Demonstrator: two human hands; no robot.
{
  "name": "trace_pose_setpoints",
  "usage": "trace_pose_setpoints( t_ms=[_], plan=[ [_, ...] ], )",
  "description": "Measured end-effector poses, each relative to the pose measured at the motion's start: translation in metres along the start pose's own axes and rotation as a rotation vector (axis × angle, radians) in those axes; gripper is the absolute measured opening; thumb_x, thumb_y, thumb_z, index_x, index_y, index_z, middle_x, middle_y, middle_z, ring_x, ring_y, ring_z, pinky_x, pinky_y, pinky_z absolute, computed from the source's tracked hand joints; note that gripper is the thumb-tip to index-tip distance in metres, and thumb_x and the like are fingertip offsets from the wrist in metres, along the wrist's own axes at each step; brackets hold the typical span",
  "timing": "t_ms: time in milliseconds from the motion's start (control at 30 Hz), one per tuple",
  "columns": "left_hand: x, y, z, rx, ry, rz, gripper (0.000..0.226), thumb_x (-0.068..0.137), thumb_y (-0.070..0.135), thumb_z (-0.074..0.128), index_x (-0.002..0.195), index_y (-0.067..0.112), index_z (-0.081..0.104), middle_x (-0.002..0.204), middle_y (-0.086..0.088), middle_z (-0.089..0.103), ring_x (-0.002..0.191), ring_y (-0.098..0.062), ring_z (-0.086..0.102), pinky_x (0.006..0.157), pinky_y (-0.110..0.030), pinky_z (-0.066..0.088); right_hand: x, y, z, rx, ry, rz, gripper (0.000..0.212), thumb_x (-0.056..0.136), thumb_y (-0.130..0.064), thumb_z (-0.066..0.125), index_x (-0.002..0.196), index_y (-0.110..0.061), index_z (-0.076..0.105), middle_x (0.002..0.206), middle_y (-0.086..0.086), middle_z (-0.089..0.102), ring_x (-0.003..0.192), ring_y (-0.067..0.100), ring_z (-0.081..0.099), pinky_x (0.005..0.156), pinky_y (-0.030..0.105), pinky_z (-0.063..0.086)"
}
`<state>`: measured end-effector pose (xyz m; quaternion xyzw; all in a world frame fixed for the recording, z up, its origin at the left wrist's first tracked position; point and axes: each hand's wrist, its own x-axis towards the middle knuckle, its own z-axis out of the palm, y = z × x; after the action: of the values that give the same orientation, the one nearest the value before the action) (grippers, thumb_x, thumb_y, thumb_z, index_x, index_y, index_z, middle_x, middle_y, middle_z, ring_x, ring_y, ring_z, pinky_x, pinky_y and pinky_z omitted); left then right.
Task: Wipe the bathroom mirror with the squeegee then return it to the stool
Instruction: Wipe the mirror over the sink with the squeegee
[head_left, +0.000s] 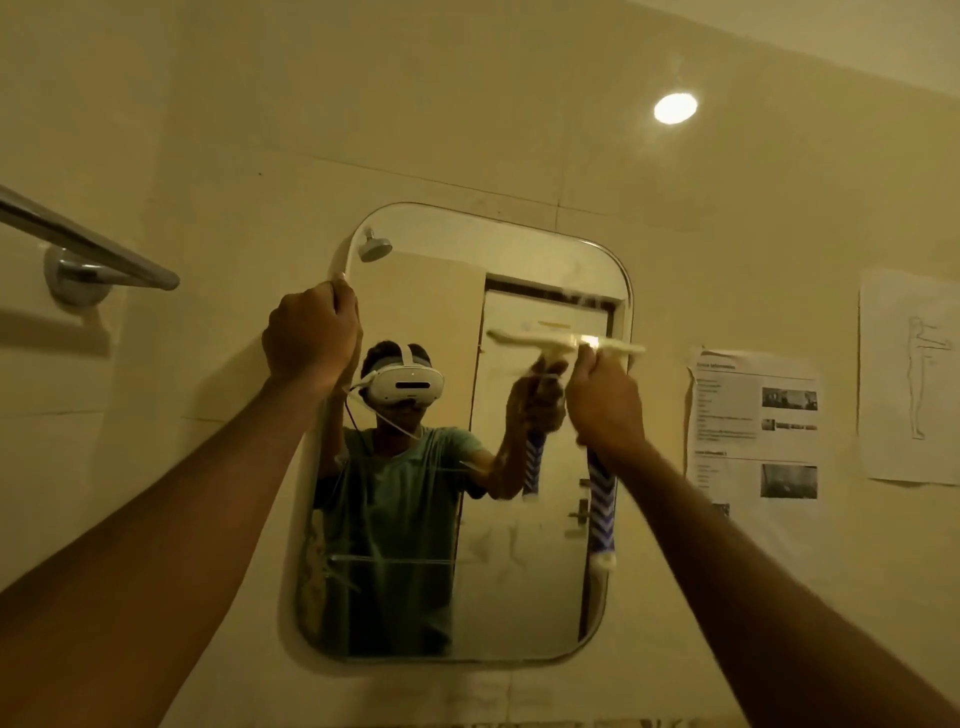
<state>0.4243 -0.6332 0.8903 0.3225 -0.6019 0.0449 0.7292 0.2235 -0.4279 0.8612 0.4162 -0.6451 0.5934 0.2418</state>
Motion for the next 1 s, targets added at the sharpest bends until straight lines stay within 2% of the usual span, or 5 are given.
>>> trace_pose_setpoints(
  t_ms=[167, 333, 467, 767, 1000],
  plan=[
    [0.001, -0.005, 0.002, 0.047, -0.001, 0.04, 0.053, 0.103, 0.036, 0.033, 0.075, 0.004, 0.065, 0.054, 0.001, 0.046, 0.047, -0.016, 0.045, 0.045, -0.018, 0.023, 0.056, -0.041, -0.008, 0.026, 0.044, -0.032, 0.041, 0.105, -0.039, 0.026, 0.087, -0.013, 0.053, 0.07, 0.005, 0.06, 0.053, 0.014, 0.058, 0.053, 0.033, 0.056],
    [-0.002, -0.007, 0.002, 0.059, 0.018, 0.052, 0.055, 0.103, 0.038, 0.032, 0.074, 0.005, 0.065, 0.055, 0.0, 0.049, 0.047, -0.016, 0.045, 0.046, -0.017, 0.022, -0.022, 0.019, 0.017, 0.09, -0.002, 0.047, 0.039, 0.104, -0.044, 0.027, 0.097, -0.017, 0.055, 0.071, 0.002, 0.066, 0.053, 0.011, 0.064, 0.043, 0.022, 0.053],
    [-0.018, -0.016, -0.002, 0.072, -0.008, 0.073, 0.054, 0.103, 0.038, 0.032, 0.069, 0.007, 0.061, 0.049, 0.002, 0.043, 0.042, -0.013, 0.04, 0.046, -0.019, 0.023, -0.102, 0.056, 0.038, 0.01, -0.011, 0.133, 0.037, 0.102, -0.042, 0.028, 0.097, -0.017, 0.055, 0.064, -0.003, 0.06, 0.044, 0.002, 0.056, 0.035, 0.009, 0.036],
    [-0.048, -0.028, -0.007, 0.024, -0.03, 0.063, 0.047, 0.104, 0.036, 0.034, 0.062, 0.019, 0.048, 0.045, 0.01, 0.036, 0.039, -0.006, 0.037, 0.043, -0.017, 0.026, -0.021, -0.001, 0.015, 0.072, 0.003, 0.065, 0.034, 0.104, -0.042, 0.026, 0.079, -0.027, 0.044, 0.07, 0.001, 0.063, 0.051, 0.011, 0.061, 0.043, 0.029, 0.055],
    [-0.049, -0.036, -0.007, -0.009, -0.08, 0.054, 0.048, 0.103, 0.037, 0.035, 0.061, 0.018, 0.049, 0.046, 0.009, 0.039, 0.041, -0.007, 0.039, 0.044, -0.018, 0.025, -0.128, 0.055, 0.05, 0.014, 0.001, 0.21, 0.033, 0.102, -0.045, 0.027, 0.078, -0.03, 0.044, 0.061, -0.005, 0.057, 0.045, -0.002, 0.057, 0.029, 0.01, 0.033]
  ],
)
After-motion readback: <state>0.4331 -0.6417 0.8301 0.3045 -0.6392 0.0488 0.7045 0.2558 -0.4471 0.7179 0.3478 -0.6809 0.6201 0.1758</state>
